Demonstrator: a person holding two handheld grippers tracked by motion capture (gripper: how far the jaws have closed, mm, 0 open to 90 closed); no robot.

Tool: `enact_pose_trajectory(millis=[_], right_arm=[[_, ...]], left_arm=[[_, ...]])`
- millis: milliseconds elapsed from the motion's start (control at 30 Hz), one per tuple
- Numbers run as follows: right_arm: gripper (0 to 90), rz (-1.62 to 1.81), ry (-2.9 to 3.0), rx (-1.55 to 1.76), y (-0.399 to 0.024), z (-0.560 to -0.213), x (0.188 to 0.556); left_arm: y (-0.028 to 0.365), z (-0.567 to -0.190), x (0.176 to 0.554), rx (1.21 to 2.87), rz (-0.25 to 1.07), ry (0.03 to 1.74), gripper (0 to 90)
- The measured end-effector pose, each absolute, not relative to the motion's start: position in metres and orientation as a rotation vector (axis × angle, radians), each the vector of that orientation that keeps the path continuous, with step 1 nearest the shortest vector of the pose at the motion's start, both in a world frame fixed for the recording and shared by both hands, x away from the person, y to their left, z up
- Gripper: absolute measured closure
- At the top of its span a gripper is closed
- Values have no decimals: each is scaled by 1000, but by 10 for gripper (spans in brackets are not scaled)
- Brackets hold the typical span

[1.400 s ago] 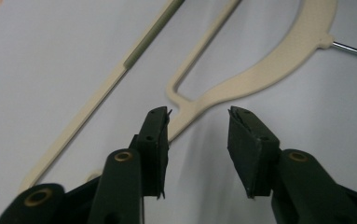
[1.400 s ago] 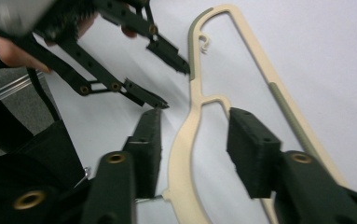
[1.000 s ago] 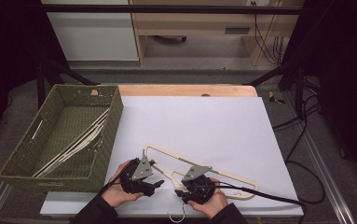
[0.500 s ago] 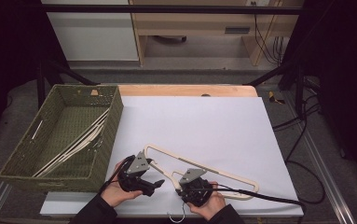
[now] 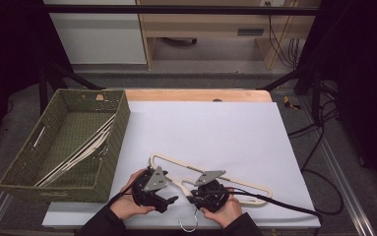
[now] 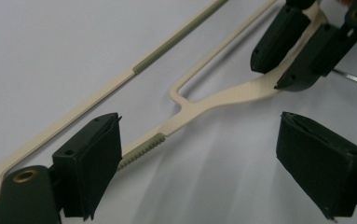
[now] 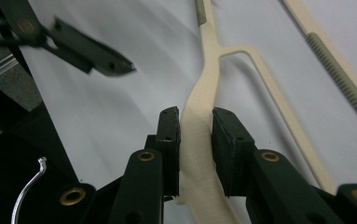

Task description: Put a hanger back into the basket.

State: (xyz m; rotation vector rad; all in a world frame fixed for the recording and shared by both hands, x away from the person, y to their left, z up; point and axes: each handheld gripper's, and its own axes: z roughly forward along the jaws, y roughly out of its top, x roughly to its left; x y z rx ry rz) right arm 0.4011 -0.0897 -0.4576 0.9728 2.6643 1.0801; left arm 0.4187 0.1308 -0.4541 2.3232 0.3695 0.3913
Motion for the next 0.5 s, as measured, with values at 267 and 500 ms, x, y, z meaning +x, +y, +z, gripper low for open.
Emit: enact_pose_trajectory(millis=[267,500], right_arm=[[733,1129,2690,967,-94,-447,400],[732,1130,2730,957,-95,-444,399]], left_arm=[[101,-467,418,2432,527,206,199],[95,-468,413,2409,583,137,391]])
